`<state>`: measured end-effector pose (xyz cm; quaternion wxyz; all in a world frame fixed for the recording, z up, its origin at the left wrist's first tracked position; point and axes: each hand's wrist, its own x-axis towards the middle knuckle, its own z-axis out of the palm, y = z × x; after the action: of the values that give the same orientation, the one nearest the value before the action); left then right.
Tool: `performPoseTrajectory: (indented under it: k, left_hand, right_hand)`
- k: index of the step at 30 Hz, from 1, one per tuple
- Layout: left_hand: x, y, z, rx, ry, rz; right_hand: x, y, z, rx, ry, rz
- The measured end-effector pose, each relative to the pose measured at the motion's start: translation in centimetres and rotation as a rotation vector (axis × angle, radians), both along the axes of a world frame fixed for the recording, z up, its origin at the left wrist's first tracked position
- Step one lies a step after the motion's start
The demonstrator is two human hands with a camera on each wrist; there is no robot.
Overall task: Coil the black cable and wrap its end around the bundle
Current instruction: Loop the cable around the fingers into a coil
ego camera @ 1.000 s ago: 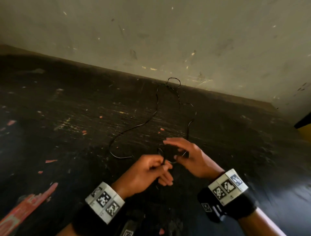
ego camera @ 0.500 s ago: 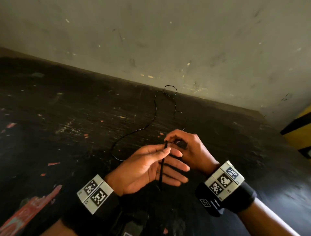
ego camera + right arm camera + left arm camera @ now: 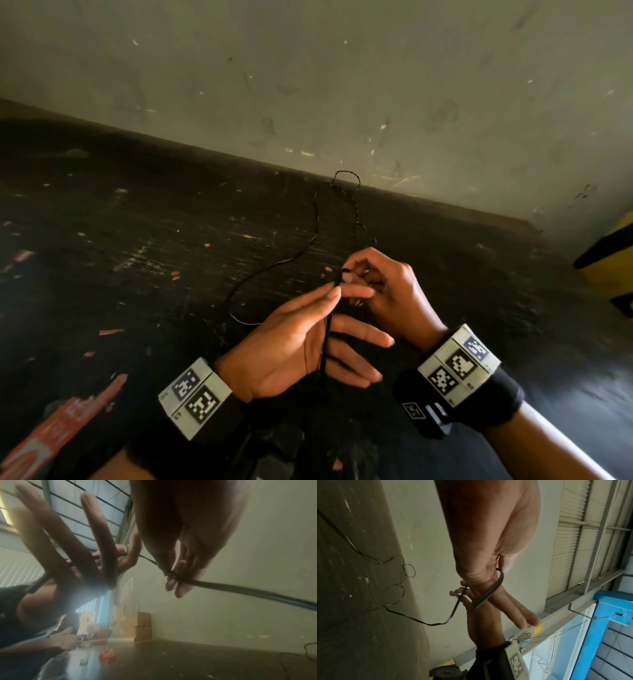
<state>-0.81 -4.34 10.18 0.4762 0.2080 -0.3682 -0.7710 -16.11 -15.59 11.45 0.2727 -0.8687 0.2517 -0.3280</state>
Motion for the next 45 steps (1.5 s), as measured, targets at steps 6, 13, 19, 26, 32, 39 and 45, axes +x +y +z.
performPoseTrajectory:
  k: [6,13,19,26,32,39,45]
  left_hand:
    - [-0.6,0.1,0.0,0.008,0.009,-0.029]
    - [-0.3,-0.7,0.3,-0.066,0.088,0.064]
    - [1.5,-2.9,-0.6,-0.054,0.079,0.393]
    - [2.7,-3.8,-3.1,-0.021,-0.132,0.504]
    - [4.4,-3.7,-2.8,-0.041,-0.245,0.585]
    - [3.3,-3.1,-3.0,-0.117,-0.502,0.467]
    - [1.2,-1.7,-2.6,-0.075,-0.455,0.174]
  right_hand:
    - [-0.3,0.4,0.6,0.118,-0.029,-0.044]
    - [-1.0,1.5,-1.9,0.173,0.107,0.043]
    - [-1.7,4.5,-5.6,0.181,0.389,0.113]
    - [-2.0,6.3,-1.9,-0.008,0.565,0.168]
    - [-3.7,4.8,0.5,-0.059,0.720,0.077]
    - [-2.3,5.1,4.5,-0.318,0.624,0.170]
    - [-0.3,2.9,10.1,-0.587,0.652,0.146]
